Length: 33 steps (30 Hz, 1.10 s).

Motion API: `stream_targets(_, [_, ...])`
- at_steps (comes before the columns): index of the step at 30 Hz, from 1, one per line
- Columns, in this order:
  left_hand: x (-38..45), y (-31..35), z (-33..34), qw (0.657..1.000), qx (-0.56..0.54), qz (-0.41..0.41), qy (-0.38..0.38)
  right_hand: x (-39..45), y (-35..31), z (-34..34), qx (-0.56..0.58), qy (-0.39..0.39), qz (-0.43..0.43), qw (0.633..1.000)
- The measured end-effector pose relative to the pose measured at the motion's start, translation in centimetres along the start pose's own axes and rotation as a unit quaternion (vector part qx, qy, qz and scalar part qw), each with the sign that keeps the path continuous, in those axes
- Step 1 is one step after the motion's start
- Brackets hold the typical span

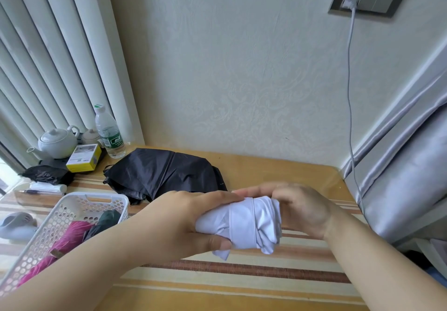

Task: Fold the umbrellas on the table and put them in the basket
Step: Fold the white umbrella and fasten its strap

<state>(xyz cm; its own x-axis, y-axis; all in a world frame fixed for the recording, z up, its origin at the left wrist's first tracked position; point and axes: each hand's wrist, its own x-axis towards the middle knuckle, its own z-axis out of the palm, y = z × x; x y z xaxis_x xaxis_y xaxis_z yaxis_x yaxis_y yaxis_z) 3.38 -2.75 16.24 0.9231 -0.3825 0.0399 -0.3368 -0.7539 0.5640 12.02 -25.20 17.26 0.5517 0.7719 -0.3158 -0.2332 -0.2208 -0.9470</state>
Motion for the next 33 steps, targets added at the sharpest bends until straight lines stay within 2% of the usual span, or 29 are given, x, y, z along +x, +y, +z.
stream_targets(3, [-0.1, 0.3, -0.3, 0.989, -0.144, -0.013, -0.023, 0.5, 0.4, 0.2, -0.086, -0.003, -0.009, 0.996])
stream_targets(5, [-0.1, 0.6, -0.5, 0.973, -0.229, -0.013, -0.029, 0.8, 0.4, 0.7, -0.230, 0.045, -0.054, 0.971])
stream_targets(6, [-0.1, 0.8, -0.6, 0.964, -0.265, -0.006, -0.029, 1.0, 0.0, 1.2, -0.262, 0.074, -0.062, 0.960])
stream_targets(8, [0.0, 1.2, -0.7, 0.947, -0.320, 0.006, -0.017, 1.4, -0.2, 1.6, -0.258, 0.122, -0.050, 0.957])
stream_targets(9, [0.0, 1.2, -0.8, 0.943, -0.333, 0.004, -0.002, 1.3, -0.4, 2.1, -0.220, 0.146, -0.036, 0.964])
stream_targets(13, [0.3, 0.6, -0.8, 0.932, -0.356, -0.039, 0.054, 0.6, 0.3, 2.8, -0.318, 0.190, -0.081, 0.925])
stream_targets(16, [0.6, 0.2, -0.3, 0.922, -0.376, -0.062, 0.064, 0.7, 1.5, 3.4, -0.308, 0.220, -0.106, 0.920])
stream_targets(18, [0.9, 0.2, 0.1, 0.914, -0.393, -0.078, 0.065, 0.8, 1.9, 3.8, -0.257, 0.223, -0.093, 0.936])
stream_targets(21, [1.2, 0.0, 0.4, 0.906, -0.408, -0.095, 0.054, 0.8, 2.1, 3.9, -0.197, 0.199, -0.074, 0.957])
stream_targets(25, [1.2, -0.2, 0.0, 0.886, -0.442, -0.138, 0.029, 0.5, 2.0, 3.2, -0.203, 0.165, -0.096, 0.960])
stream_targets(28, [1.3, -0.3, -0.1, 0.886, -0.437, -0.149, 0.040, 0.6, 1.7, 2.8, -0.200, 0.132, -0.100, 0.966])
stream_targets(33, [1.1, 0.6, -0.2, 0.876, -0.461, -0.139, 0.024, 1.2, 0.9, 3.3, -0.177, 0.209, -0.145, 0.951])
